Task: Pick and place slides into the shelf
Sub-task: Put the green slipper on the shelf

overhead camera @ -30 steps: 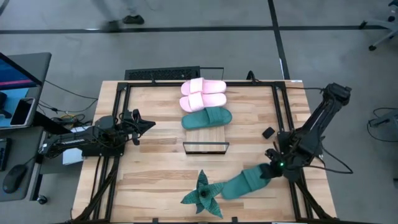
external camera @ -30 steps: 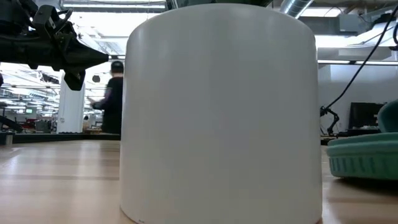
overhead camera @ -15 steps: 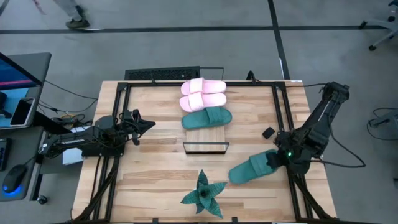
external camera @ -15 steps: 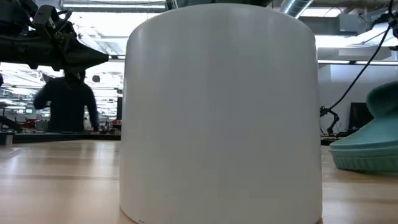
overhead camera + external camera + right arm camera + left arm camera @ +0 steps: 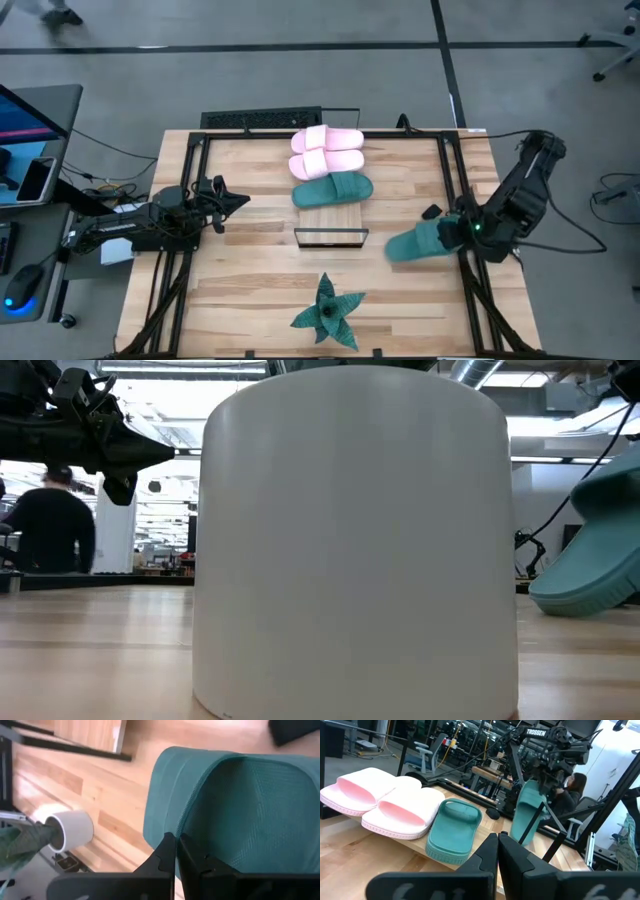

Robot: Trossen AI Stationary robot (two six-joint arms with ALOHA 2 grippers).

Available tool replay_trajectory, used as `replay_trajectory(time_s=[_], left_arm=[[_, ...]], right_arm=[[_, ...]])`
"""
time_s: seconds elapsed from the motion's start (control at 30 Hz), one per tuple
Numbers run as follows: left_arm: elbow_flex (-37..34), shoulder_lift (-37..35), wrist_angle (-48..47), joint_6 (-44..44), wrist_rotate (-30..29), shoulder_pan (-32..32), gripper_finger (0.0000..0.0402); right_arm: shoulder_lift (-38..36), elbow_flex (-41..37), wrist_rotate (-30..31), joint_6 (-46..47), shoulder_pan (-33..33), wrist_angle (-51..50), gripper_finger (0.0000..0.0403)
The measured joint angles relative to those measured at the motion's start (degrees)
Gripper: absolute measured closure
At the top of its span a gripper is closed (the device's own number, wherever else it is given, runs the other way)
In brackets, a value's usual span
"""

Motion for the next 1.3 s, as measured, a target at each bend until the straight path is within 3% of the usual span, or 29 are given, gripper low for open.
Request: replay_trajectory(time_s=[0.3, 0.73, 1.07, 1.3], left_arm=[[0.0, 0.0, 0.0, 0.0, 0.0, 0.0, 0.0401], [0.0, 0.0, 0.0, 0.0, 0.0, 0.0, 0.0401], [0.0, 0.0, 0.0, 0.0, 0.0, 0.0, 0.0401], [0.0, 0.0, 0.0, 0.0, 0.0, 0.0, 0.0401]], right_arm=[[-1.3, 4.4, 5.8, -0.8, -2.1, -8.7, 0.0403], [-5.7, 4.6, 14.1, -4.1, -7.4, -13.8, 0.0403], [-10.4, 4.6, 23.7, -8.6, -11.7, -13.9, 0.0403], [-13.3, 4.6, 30.9, -8.8, -11.0, -12.1, 0.0403]])
